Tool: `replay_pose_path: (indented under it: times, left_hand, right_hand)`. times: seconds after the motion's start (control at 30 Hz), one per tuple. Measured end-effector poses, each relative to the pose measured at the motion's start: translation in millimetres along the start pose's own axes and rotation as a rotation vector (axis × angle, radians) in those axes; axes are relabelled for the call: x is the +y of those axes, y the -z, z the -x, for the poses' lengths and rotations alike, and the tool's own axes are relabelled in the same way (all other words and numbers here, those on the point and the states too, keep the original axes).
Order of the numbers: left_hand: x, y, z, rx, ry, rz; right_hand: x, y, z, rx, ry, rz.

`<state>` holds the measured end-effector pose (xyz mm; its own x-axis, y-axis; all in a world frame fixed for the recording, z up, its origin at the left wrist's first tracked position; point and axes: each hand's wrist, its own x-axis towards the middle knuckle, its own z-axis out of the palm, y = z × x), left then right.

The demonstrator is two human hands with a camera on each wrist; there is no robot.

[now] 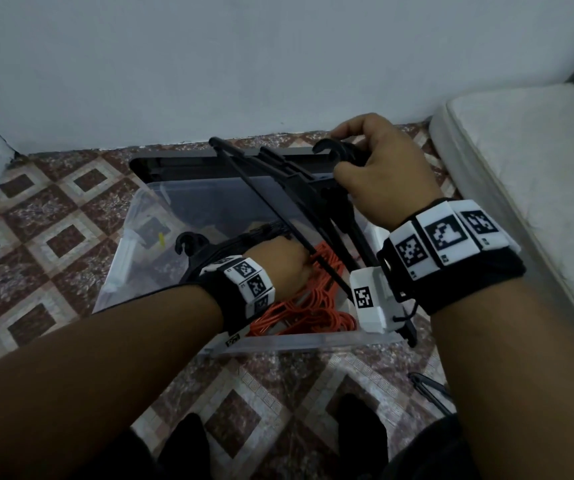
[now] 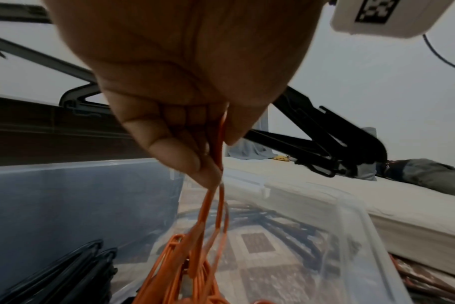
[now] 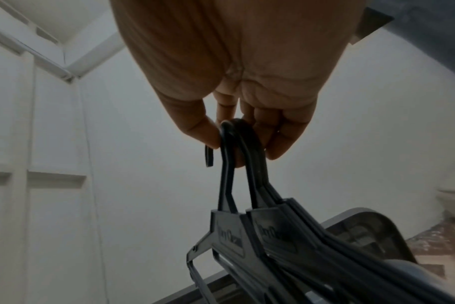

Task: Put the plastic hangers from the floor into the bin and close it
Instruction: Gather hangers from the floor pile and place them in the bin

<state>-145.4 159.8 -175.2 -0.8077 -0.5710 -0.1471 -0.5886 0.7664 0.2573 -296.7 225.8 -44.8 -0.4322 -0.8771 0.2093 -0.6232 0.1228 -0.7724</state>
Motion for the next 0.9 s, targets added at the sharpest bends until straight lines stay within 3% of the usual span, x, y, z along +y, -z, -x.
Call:
replay_pose_path:
  times: [0.13,0.23,0.43,0.53,0.63,0.83,0.9]
  left_hand:
    - [-2,10,2,0.136,-0.083,0.042]
    - [-7,22,6,0.106,-0.065,0.057]
    - [-14,40,14,0.157,0.042,0.431]
    - [-17,42,12,0.167,0.036,0.293]
    - [-21,31,10,0.071,0.084,0.026]
    - [-15,11,7,-0.014,0.055,0.041]
    - [-7,6,8,-0.184,-0.021,-0.026]
  right_hand:
    - [13,6,-4,0.128,-0.064,0.028]
    - [19,9,-6,0.182,-0.094,0.008]
    - [25,6,-8,0.176,-0.139,0.05]
    - [26,2,-8,0.187,-0.147,0.078]
    - [26,6,-11,0.21,-0.159,0.039]
    - [22,14,-13,0.171,-0.217,-0.001]
    - [21,13,-12,0.158,-0.22,-0.02]
